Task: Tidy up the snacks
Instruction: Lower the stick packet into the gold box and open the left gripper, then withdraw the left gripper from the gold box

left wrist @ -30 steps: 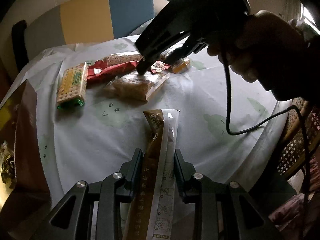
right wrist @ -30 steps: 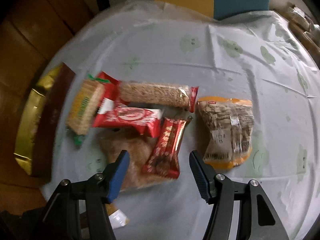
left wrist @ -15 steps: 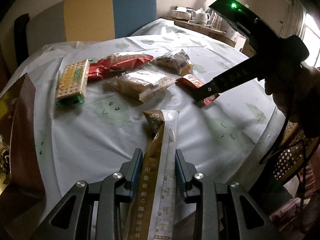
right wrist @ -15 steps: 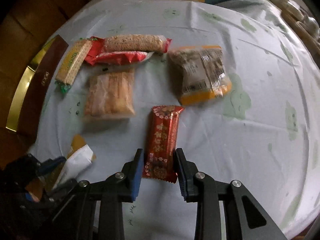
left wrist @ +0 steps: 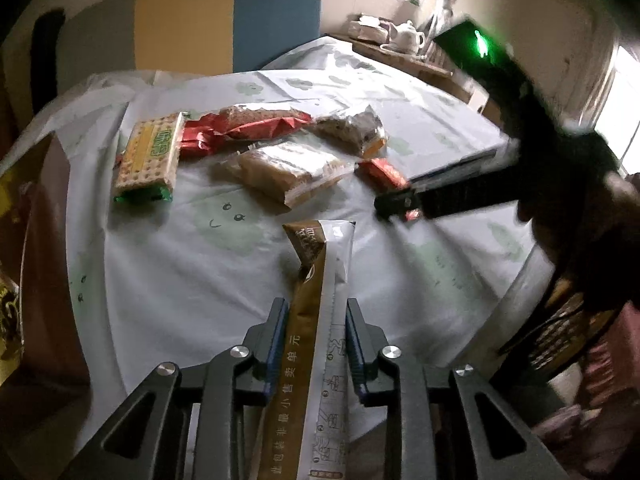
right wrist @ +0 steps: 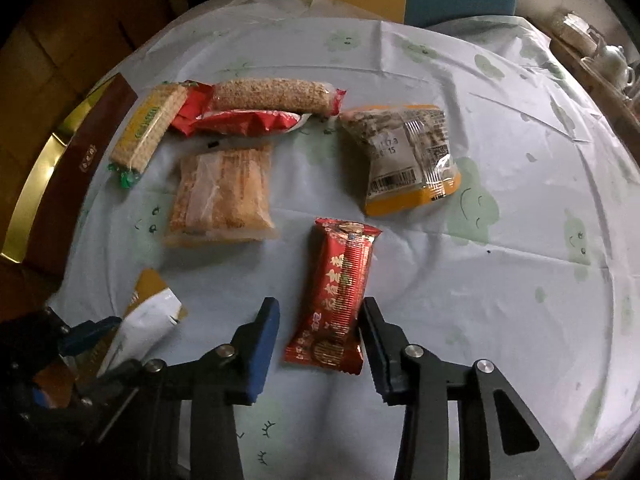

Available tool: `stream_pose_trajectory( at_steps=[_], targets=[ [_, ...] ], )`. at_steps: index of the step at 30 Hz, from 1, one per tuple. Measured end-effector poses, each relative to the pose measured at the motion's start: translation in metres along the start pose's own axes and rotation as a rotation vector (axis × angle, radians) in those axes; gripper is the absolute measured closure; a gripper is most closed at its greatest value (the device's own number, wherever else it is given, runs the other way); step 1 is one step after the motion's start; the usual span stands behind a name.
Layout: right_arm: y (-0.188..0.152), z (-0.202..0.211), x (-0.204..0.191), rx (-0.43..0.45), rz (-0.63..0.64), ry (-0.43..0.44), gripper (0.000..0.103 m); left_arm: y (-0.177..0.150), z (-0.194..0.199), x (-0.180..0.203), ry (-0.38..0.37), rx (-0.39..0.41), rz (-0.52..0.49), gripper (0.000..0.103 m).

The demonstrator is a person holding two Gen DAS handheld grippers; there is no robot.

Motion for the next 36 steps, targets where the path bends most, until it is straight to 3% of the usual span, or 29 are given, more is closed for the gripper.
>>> stream_pose_trajectory(
  at_steps=[5,9,11,16,20,26,31,36],
  targets=[
    [-0.004,0.001,0.0,-0.01,0.019,0.003,0.061,0.02,0.044,-0.033,-0.072,0.102,0.137,0.075],
    [-0.006,0.001,-0.002,-0.007,0.049,-0.017,0.061,0.035,0.071,-0.09,-0.038,0.16,0.332,0.075],
    [-0.007,0.002,-0.004,-0.006,0.052,-0.019,0.061,0.037,0.076,-0.13,0.016,0.156,0.479,0.075],
    [-0.007,0.0,-0.003,-0.006,0.058,-0.023,0.061,0.028,0.055,-0.206,0.035,0.059,0.803,0.075],
    [-0.008,0.0,-0.005,-0.005,0.063,-0.023,0.06,0.024,0.042,-0.235,0.044,0.04,0.958,0.075],
    [-0.009,-0.001,-0.006,-0.005,0.064,-0.023,0.059,0.023,0.024,-0.255,0.084,-0.01,1.046,0.071],
    [-0.009,-0.001,-0.006,-0.004,0.064,-0.023,0.059,0.017,0.015,-0.253,0.09,-0.05,0.986,0.067],
    [-0.009,-0.001,-0.006,-0.004,0.068,-0.025,0.059,0.009,0.023,-0.243,0.147,-0.039,0.916,0.067]
  ],
)
Point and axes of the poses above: each gripper's, at about its wrist camera, not at the fingertips, and z roughly against the way its jaws point, x to its right, y to its top, the point moved 5 cm from there along -z, roughly the way its jaws point, and after that the axes turned 14 degrees about y, right-handed, at the moved point
